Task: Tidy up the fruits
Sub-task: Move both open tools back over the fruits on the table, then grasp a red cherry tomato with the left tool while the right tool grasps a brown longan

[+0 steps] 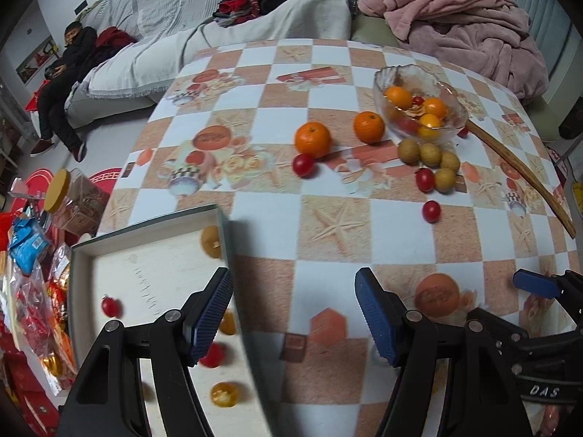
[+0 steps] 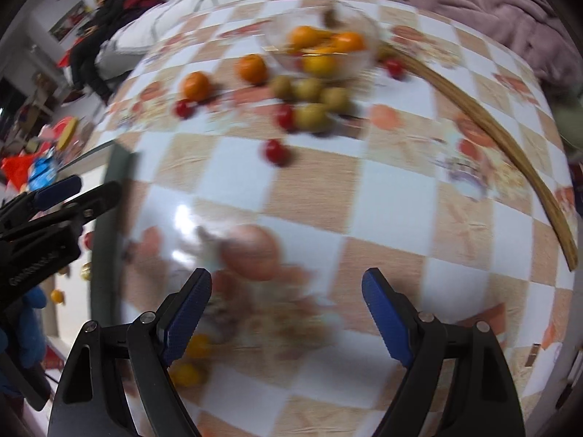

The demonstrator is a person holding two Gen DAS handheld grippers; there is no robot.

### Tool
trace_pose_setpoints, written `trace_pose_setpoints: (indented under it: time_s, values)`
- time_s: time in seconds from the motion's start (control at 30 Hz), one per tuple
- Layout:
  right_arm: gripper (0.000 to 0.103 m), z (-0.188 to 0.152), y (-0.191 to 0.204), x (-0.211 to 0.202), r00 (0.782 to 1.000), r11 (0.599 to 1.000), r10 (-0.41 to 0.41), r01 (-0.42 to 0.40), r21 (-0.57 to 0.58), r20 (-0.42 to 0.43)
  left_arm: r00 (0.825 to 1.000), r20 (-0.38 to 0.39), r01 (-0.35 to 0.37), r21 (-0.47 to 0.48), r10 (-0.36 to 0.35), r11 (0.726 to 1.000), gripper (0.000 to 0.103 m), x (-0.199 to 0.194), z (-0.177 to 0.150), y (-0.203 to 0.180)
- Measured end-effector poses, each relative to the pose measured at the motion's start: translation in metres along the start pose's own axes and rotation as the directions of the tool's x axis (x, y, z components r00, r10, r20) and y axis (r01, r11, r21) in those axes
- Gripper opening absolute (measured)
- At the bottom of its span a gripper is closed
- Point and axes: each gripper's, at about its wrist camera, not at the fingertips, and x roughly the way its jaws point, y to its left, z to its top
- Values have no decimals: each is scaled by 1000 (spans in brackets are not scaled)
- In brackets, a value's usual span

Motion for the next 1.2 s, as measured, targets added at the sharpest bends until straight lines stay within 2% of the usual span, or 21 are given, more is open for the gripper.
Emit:
trace_pose_setpoints:
  time_s: [0.2, 0.37, 0.43, 0.57, 0.73, 1.03, 1.1, 1.2]
  values:
    - [87, 13, -47, 0, 999, 994, -42, 39, 106, 33, 999, 0, 44, 41, -44, 998, 71, 16, 12, -40]
    - [86, 37, -71, 4, 998, 988, -5, -7, 157, 70, 998, 2, 58, 94, -58, 994, 71, 30, 18, -73]
    - [82, 46, -76, 5, 996, 988, 14, -27, 151, 85, 998, 7, 67, 98, -68, 993, 71, 36, 20, -83]
    - [70, 67, -79, 13, 994, 988, 60, -72, 133, 96, 998, 11, 68, 86, -70, 994, 71, 46, 26, -95]
    - [68, 89, -79, 23, 988, 984, 115, -127, 121, 108, 998, 16, 53, 69, -55, 996, 71, 57, 33, -103]
    - [53, 114, -69, 44, 980, 980, 180, -186, 73, 81, 999, 8, 32, 49, -33, 998, 70, 69, 39, -115]
    - [52, 118, -68, 47, 977, 976, 199, -204, 70, 79, 999, -1, 36, 31, -36, 999, 61, 72, 39, -115]
    - [43, 122, -64, 50, 973, 973, 222, -225, 57, 67, 999, -1, 36, 14, -36, 999, 58, 72, 38, -115]
